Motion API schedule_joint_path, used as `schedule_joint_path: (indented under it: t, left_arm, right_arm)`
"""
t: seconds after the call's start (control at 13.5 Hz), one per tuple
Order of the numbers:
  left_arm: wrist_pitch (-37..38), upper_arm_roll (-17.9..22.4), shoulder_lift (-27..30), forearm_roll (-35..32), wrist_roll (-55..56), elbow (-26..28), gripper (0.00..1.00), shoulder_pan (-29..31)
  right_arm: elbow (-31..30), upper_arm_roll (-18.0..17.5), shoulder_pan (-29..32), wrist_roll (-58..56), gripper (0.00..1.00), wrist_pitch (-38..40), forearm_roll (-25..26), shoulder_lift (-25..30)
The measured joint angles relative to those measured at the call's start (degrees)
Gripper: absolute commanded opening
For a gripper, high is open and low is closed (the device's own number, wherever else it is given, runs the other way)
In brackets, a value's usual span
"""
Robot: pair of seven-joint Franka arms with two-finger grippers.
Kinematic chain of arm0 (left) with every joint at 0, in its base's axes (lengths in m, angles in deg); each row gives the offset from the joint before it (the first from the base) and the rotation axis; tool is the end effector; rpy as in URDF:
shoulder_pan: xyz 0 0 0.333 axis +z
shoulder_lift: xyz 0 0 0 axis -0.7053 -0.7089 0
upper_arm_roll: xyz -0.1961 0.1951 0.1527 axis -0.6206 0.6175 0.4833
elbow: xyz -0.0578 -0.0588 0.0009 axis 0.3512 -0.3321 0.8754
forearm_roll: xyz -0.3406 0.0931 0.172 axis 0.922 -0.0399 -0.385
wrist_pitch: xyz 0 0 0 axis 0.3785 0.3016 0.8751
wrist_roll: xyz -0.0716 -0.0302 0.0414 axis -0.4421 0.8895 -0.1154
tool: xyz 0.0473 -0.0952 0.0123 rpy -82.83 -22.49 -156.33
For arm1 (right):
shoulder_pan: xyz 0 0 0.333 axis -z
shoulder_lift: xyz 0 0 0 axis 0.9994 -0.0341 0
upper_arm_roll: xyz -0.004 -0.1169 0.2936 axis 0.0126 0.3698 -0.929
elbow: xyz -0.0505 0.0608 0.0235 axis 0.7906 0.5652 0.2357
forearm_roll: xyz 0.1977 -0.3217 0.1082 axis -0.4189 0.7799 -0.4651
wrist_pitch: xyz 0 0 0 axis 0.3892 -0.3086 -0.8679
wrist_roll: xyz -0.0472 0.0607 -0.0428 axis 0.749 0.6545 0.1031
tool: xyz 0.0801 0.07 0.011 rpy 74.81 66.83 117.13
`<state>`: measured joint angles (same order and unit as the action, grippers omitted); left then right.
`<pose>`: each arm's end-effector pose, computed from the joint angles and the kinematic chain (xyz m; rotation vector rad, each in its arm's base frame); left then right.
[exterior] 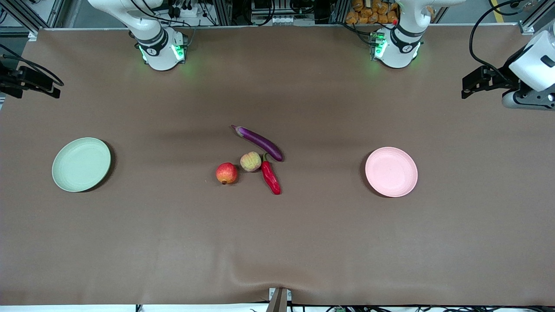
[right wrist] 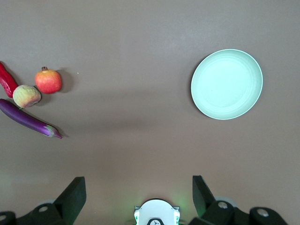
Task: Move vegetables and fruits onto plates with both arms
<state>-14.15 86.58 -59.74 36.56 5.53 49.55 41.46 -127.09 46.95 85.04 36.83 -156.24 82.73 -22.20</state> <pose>0.5269 -0.0558 0.6400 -3.1190 0.1667 0.1630 0.5271 -0.0328 0.6571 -3.0719 0.0613 0.2221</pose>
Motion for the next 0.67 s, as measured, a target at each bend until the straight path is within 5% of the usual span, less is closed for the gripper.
schedule_joint_path:
  t: [0.67]
  left_arm:
    - [-0.09,-0.84,-0.05,0.01,0.01,-1.87,1.00,-0.50]
  right_arm:
    - [-0.11,0.00,0.21,0.00,1.00,0.35,-0.04,-0.19]
